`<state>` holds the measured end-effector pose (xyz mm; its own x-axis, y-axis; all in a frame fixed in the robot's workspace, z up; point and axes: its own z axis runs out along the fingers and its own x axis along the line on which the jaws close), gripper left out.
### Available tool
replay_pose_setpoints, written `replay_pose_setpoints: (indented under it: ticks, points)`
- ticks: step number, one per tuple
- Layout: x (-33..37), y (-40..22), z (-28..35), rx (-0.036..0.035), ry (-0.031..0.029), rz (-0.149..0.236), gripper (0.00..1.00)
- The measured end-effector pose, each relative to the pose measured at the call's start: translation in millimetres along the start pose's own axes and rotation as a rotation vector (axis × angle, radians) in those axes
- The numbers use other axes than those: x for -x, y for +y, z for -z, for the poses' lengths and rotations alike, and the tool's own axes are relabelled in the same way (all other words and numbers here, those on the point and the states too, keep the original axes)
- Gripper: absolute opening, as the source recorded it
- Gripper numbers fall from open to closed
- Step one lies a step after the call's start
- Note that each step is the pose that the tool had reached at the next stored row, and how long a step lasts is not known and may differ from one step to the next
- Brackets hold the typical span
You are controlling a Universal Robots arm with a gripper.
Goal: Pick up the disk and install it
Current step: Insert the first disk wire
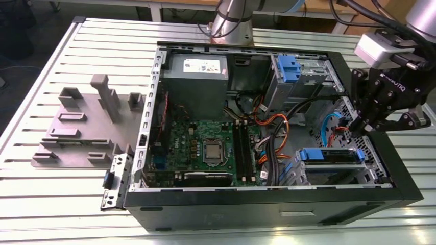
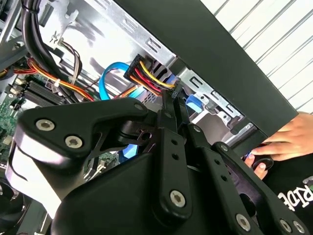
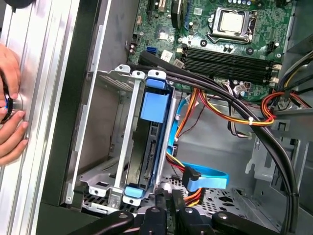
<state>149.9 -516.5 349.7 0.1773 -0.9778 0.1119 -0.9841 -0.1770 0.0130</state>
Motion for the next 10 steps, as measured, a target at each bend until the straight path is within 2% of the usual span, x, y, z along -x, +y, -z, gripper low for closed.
replay_pose_setpoints:
  ticks: [10]
  points:
    - [-8.2, 10.2, -2.1, -0.0134, 0.0023, 0.006, 0.17]
